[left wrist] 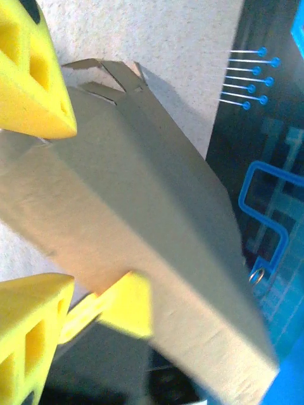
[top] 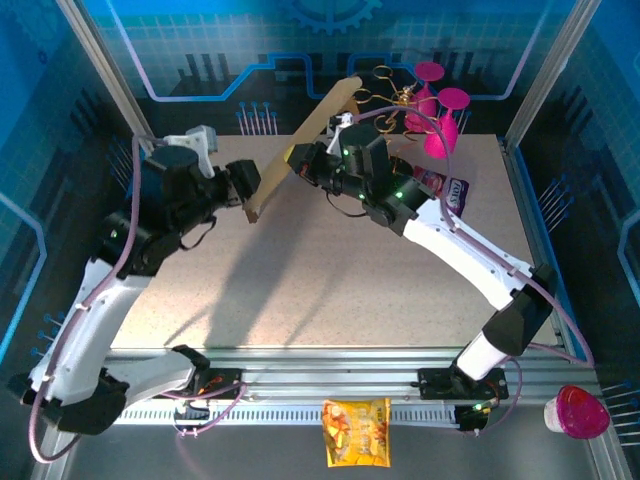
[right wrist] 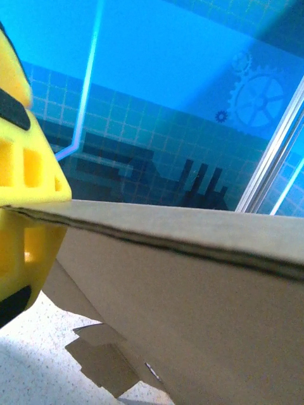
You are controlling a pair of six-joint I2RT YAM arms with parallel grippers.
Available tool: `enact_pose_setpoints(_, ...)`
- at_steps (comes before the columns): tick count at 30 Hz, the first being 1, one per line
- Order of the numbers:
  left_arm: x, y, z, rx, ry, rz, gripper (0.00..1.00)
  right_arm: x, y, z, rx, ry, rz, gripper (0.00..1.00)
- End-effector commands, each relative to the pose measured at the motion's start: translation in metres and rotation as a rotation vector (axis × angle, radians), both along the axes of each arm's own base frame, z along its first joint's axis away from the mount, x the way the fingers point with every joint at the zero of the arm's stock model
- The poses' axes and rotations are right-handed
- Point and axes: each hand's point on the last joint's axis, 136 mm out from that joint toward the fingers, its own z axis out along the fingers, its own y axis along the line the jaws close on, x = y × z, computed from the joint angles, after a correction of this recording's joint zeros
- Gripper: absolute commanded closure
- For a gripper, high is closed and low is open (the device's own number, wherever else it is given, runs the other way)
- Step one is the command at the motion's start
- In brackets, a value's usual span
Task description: Fold the paper box
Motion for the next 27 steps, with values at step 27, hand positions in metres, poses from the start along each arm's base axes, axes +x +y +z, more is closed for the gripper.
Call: enact_pose_setpoints(27,0.055,-0.044,-0.010,1.037,-0.354,0.068,0.39,0.002,-0.011,0.012,-0.003,0.045,0.082,1.00)
